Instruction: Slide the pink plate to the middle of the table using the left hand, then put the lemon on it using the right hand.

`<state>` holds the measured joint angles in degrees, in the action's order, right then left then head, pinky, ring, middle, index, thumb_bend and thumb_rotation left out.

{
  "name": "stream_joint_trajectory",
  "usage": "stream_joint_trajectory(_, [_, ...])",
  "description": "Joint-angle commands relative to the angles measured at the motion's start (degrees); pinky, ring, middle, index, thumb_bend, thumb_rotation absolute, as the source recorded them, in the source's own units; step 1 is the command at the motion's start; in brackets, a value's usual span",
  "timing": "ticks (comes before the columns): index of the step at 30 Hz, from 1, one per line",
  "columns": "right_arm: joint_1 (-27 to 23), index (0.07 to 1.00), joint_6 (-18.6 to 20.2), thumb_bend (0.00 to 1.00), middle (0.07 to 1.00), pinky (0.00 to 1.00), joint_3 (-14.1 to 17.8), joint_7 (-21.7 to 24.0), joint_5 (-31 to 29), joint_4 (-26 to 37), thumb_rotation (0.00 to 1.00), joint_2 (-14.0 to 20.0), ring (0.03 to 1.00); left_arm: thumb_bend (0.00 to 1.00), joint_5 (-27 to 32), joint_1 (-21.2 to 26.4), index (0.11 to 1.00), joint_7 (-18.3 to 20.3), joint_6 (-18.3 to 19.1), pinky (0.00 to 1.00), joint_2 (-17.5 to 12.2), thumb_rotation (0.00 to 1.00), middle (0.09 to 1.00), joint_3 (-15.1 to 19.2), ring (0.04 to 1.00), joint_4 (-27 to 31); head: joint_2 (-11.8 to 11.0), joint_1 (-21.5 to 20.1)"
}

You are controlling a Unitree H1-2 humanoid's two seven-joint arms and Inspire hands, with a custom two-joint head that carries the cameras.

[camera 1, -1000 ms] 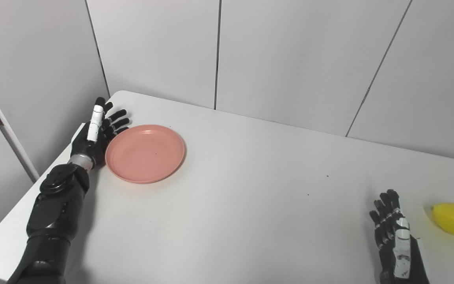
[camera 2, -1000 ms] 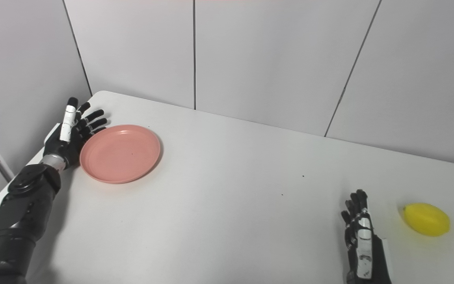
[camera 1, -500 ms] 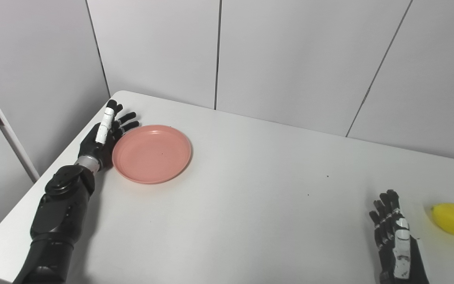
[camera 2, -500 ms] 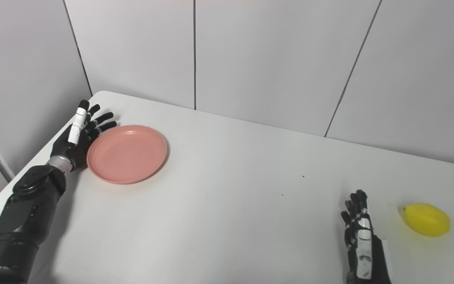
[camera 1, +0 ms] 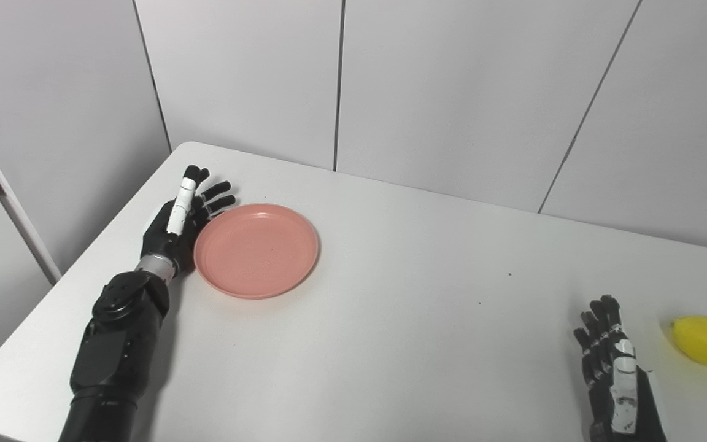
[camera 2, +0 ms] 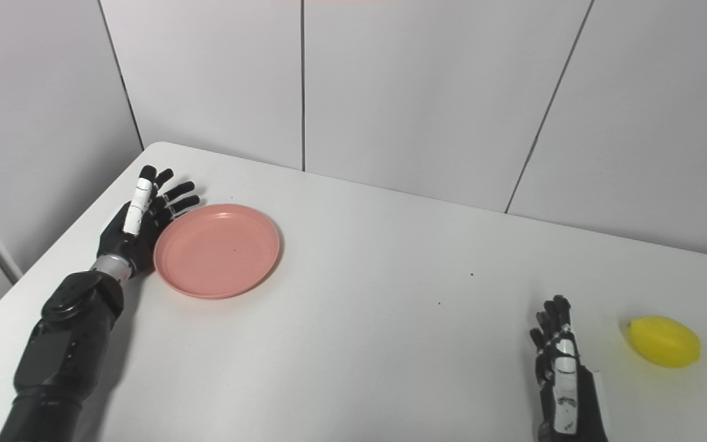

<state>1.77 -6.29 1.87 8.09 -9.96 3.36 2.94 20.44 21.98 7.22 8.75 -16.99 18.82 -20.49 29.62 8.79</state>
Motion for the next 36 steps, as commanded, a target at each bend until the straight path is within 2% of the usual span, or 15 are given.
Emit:
stream_joint_trajectory(1, [3.5, 1.0, -0.4, 0.74, 1.0, 1.0, -1.0, -0.1, -0.2, -2.7, 1.0, -1.7, 0.998, 0.93, -0.9, 0.5, 0.914, -1.1, -1.6, 0.76, -0.2, 0.82, 0.804, 0.1, 0.782, 1.2, 0.1, 0.0])
stream_joint_trajectory(6, [3.5, 1.0, -0.4, 0.75, 1.0, 1.0, -1.0, 0.1, -0.2, -2.6, 1.0, -1.6, 0.994, 0.93, -1.6, -0.3, 0.911, -2.3, -1.6, 0.76, 1.1, 0.83, 0.808, -0.4, 0.79, 2.0, 0.2, 0.0])
stream_joint_trajectory(9, [3.5, 1.0, 0.4, 0.77, 1.0, 1.0, -1.1, 0.1, -0.2, -2.3, 1.0, -1.5, 1.0, 0.89, -2.1, -0.8, 0.916, -2.7, -1.4, 0.76, 1.8, 0.85, 0.814, -0.9, 0.793, 2.8, 0.2, 0.0])
stream_joint_trajectory(18, [3.1, 1.0, -0.5, 0.76, 1.0, 1.0, -1.1, 0.2, -0.3, -3.1, 1.0, -1.7, 1.0, 0.89, -3.1, -1.4, 0.927, -5.6, 0.8, 0.76, 3.2, 0.87, 0.82, -1.9, 0.797, 5.6, 0.3, -0.2])
stream_joint_trajectory(22, [3.1, 1.0, -0.7, 0.76, 0.999, 1.0, -1.1, -0.1, -0.1, -3.2, 1.0, -1.9, 0.991, 0.9, -2.7, -1.4, 0.919, -6.7, 2.6, 0.75, 3.8, 0.86, 0.808, -2.0, 0.788, 7.2, 0.5, -0.4])
stream_joint_trajectory(27, [3.1, 0.999, -0.7, 0.76, 0.994, 1.0, -1.1, -0.4, 0.1, -3.2, 1.0, -2.3, 0.985, 0.87, -0.8, -1.7, 0.93, -6.1, 4.1, 0.74, 5.0, 0.83, 0.823, -1.9, 0.792, 9.0, 0.4, -0.6])
stream_joint_trajectory(36, [2.9, 0.995, -1.5, 0.76, 0.993, 1.0, -1.1, -0.5, 0.4, -3.8, 1.0, -2.5, 0.982, 0.87, -1.3, -1.9, 0.905, -6.2, 5.7, 0.71, 6.7, 0.8, 0.821, -3.2, 0.778, 11.1, 0.4, -0.7])
